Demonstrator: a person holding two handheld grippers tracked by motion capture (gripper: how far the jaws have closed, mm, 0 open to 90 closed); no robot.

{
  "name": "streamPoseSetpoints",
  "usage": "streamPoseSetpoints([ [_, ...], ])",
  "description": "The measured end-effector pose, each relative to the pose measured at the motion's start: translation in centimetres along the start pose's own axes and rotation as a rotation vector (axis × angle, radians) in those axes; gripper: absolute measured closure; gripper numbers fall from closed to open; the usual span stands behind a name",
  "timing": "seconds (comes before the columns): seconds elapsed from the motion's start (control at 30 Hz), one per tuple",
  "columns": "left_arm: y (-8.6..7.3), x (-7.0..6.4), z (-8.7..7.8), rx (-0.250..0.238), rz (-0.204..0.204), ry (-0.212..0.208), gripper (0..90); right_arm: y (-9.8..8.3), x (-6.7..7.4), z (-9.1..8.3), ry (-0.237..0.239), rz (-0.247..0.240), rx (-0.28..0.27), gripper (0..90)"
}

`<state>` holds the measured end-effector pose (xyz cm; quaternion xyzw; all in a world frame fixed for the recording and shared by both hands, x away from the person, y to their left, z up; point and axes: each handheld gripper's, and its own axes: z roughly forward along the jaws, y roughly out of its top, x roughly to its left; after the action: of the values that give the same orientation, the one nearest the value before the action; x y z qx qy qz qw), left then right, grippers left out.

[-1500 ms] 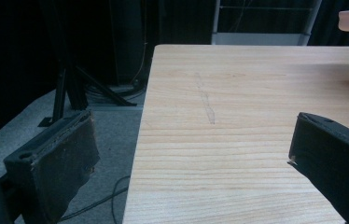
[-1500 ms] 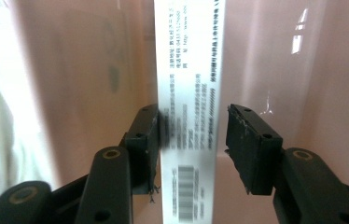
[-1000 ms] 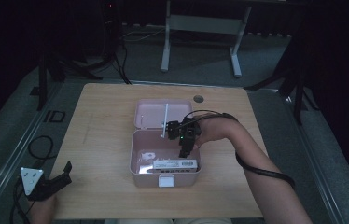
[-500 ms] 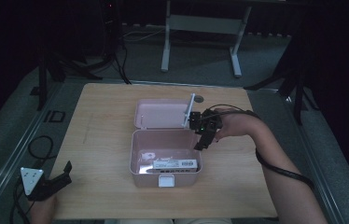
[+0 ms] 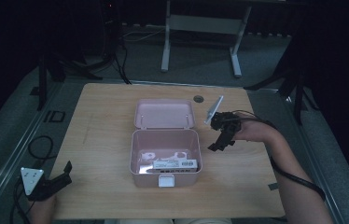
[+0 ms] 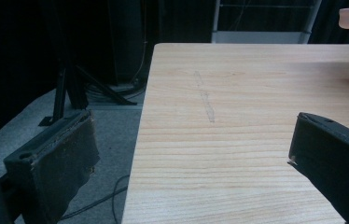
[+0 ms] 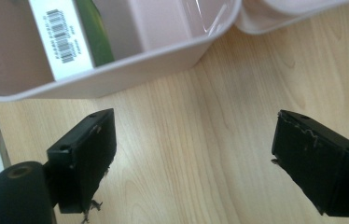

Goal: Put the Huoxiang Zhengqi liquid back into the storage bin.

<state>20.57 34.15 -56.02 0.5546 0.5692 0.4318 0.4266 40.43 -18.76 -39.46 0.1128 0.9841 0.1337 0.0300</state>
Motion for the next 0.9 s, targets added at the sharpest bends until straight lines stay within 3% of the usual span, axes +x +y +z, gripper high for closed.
streamPoseSetpoints([
  [0.17, 0.0, 0.0, 0.0, -0.002, -0.003, 0.000, 1.5, -2.0, -0.8, 1.4, -0.048, 0.046, -0.083, 13.0],
  [0.37, 0.0, 0.1, 0.0, -0.004, -0.006, 0.001, 1.5, -4.6, -1.3, 3.1, -0.149, 0.104, -0.266, 12.9],
  [0.47, 0.0, 0.0, 0.0, -0.003, -0.005, 0.000, 1.5, -6.0, -1.5, 4.2, -0.179, 0.151, -0.329, 12.9],
  [0.63, 0.0, 0.0, 0.0, -0.005, -0.007, 0.000, 1.5, -7.7, -1.3, 5.9, -0.227, 0.202, -0.385, 12.3],
  [0.9, 0.0, 0.1, 0.0, -0.007, -0.010, 0.001, 1.5, -11.9, -0.6, 8.5, -0.356, 0.344, -0.563, 11.3],
])
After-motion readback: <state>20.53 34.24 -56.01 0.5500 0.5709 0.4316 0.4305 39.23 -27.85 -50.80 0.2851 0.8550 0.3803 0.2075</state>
